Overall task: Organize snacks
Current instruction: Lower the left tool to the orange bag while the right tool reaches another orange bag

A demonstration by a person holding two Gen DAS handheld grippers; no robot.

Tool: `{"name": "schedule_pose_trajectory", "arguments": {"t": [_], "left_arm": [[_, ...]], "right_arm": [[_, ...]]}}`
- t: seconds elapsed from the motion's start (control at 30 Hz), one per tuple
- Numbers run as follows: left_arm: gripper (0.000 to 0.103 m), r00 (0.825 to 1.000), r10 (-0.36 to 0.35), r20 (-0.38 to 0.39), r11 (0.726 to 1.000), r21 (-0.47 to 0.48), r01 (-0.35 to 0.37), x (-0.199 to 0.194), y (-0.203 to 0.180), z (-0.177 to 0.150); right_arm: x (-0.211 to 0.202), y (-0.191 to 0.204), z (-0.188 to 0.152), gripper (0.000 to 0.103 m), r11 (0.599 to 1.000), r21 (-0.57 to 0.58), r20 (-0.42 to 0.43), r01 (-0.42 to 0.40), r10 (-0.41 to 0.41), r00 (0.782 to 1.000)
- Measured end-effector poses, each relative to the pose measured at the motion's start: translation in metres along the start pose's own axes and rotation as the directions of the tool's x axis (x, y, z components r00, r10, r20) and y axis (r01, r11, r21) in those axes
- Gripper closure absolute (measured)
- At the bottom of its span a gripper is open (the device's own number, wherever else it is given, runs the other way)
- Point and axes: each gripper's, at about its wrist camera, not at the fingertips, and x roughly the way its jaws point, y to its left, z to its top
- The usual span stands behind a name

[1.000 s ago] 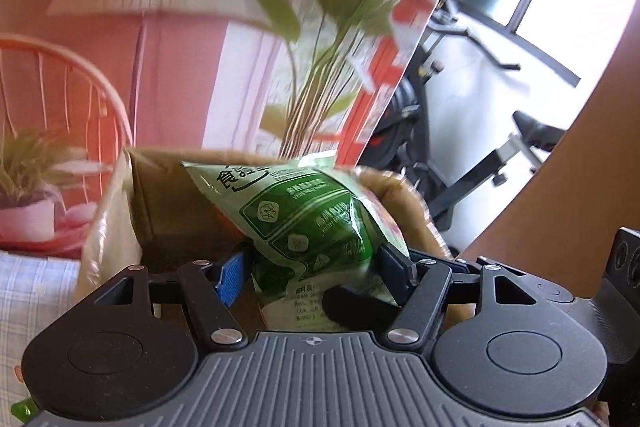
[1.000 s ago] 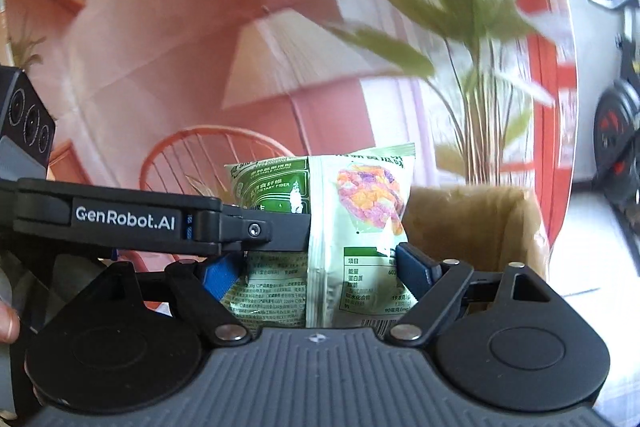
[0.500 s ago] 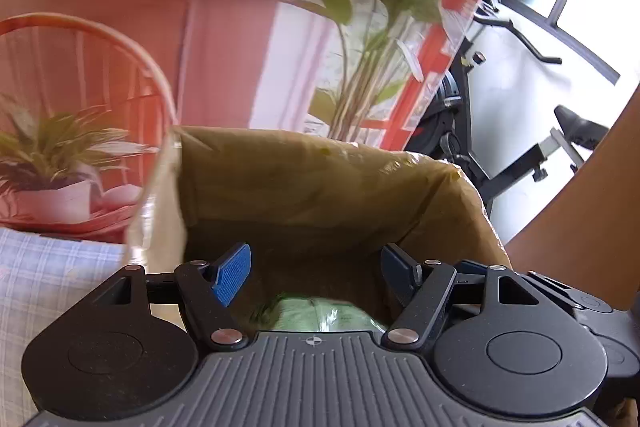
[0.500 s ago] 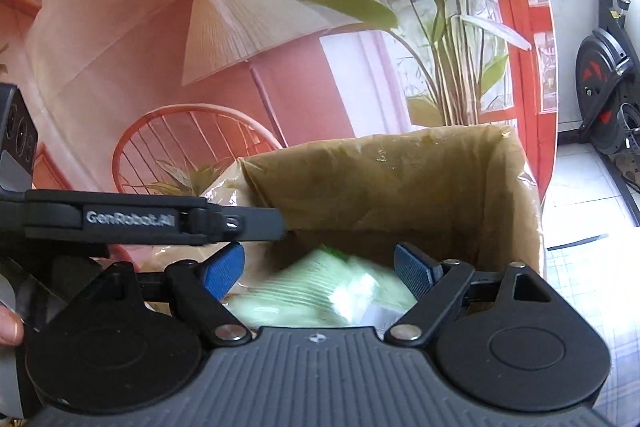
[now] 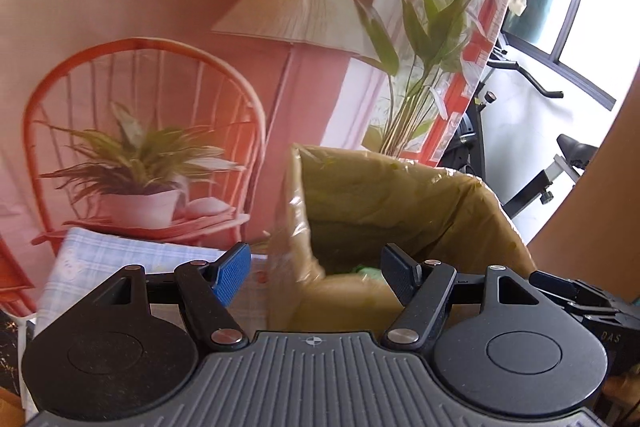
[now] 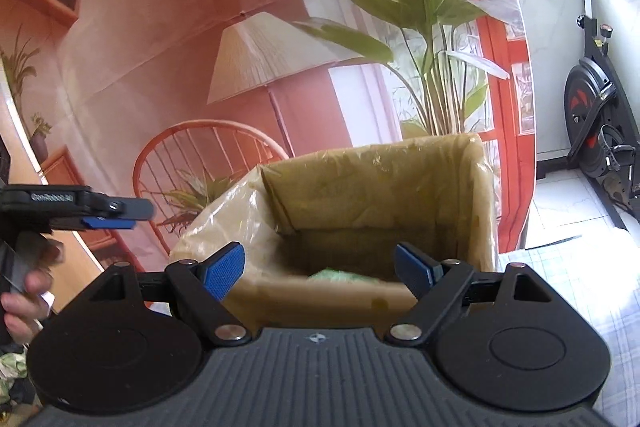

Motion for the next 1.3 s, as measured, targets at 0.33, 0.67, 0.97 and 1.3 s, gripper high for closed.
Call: {"name": "schedule_pose_trajectory", "arguments": {"t": [0.33,0.67,0.97,1.3], "left_arm": [[0.027,1.000,-0.010,0.003,0.996,0.084,0.010,-0.011,0.007,-0.085],[0.027,0.999,0.018,-0.039,0.999,0.045,-0.016,0.008,0.011,-0.149],[0.023,0.998,0.006,-0.069,0.999,0.034,-0.004,0.009,0.016,-0.170],[0.020,0.996,0.023,-0.085,0.991,0.137,-0.011,0.018,-0.004,-0.184]], "right_arm": [[-0.009,0.003,-0.053,0.018,0.995,-0.082,-0.053,0.050,-0.055,0.997],[0.016,-0.011,-0.105,0.018,0.981,-0.148,-0.180,0.123,-0.149,0.972],[0.033,-0.030,-0.128,0.013,0.981,-0.134,-0.276,0.143,-0.175,0.945],[0.035,-0.016,-0.138,0.004,0.968,-0.209,-0.294,0.136,-0.195,0.936]]}}
